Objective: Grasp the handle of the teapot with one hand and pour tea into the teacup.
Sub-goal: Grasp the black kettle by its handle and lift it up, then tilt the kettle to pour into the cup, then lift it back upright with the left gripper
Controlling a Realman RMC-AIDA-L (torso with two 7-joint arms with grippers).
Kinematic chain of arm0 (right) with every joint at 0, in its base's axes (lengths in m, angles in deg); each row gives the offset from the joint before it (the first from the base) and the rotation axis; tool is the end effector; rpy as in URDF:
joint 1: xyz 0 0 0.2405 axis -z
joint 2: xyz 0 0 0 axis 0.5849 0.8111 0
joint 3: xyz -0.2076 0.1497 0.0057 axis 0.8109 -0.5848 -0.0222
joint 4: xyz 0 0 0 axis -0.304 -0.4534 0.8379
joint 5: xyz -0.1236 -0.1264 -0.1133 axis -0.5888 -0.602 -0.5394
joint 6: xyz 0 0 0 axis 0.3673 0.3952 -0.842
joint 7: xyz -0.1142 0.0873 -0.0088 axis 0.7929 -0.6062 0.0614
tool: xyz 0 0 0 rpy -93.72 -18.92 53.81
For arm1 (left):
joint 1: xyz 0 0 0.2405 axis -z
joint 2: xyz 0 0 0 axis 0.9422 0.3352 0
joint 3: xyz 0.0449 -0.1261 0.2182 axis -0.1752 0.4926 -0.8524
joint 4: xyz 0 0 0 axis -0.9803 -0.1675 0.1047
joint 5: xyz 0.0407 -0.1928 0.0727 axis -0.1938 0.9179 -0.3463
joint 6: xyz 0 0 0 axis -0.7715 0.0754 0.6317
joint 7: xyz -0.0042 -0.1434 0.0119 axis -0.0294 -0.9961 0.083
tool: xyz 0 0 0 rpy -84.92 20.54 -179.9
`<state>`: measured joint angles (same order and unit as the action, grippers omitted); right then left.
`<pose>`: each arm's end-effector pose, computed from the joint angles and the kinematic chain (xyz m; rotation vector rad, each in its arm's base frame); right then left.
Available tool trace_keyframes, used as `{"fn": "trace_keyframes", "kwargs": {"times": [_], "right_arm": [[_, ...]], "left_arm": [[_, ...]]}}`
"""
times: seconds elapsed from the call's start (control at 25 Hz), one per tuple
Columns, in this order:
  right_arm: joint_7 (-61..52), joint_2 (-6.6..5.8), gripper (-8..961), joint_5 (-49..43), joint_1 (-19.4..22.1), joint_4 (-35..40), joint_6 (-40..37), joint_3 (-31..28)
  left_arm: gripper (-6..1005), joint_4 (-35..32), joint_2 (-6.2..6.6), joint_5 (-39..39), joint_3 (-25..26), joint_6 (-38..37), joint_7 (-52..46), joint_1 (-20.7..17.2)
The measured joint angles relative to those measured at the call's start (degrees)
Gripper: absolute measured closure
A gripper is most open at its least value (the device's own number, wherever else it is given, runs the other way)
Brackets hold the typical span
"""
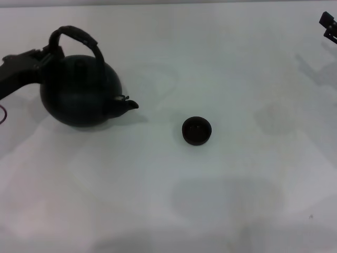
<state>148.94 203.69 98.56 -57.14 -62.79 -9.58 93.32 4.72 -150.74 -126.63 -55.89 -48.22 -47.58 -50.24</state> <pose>0.3480 0.3276 0.0526 -1.9450 0.4967 0.7396 -0.3256 0.3298 0.0175 -2.1450 -0.9197 -0.7828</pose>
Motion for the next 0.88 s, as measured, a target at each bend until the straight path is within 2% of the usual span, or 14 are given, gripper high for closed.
{"fn": "trace_keyframes", "kwargs": {"times": [0.04,0.08,0.36,0.56,0.88], "right_arm": [[0.0,0.0,80,0.02,0.02,0.0,0.03,0.0],[-0.01,0.0,80,0.03,0.04,-0.01,0.04,0.0],[-0.05,0.0,80,0.05,0.13,-0.16,-0.06,0.0],[-0.04,0.0,80,0.59,0.19,-0.5,-0.11,0.0],[-0.01,-0.04,80,2.13,0.23,-0.51,0.21,0.0]], "left_arm": [[821,-4.26,-0.14,0.19,-4.25,1.93,-2.61,-0.67],[821,-4.26,-0.14,0.19,-4.25,1.93,-2.61,-0.67],[821,-20.43,0.0,0.0,-20.99,11.77,-13.5,-3.92],[820,-27.56,0.12,-1.44,-25.87,14.69,-18.95,-5.23],[820,-35.58,0.08,-12.51,-30.93,16.33,-31.03,-5.2]]}}
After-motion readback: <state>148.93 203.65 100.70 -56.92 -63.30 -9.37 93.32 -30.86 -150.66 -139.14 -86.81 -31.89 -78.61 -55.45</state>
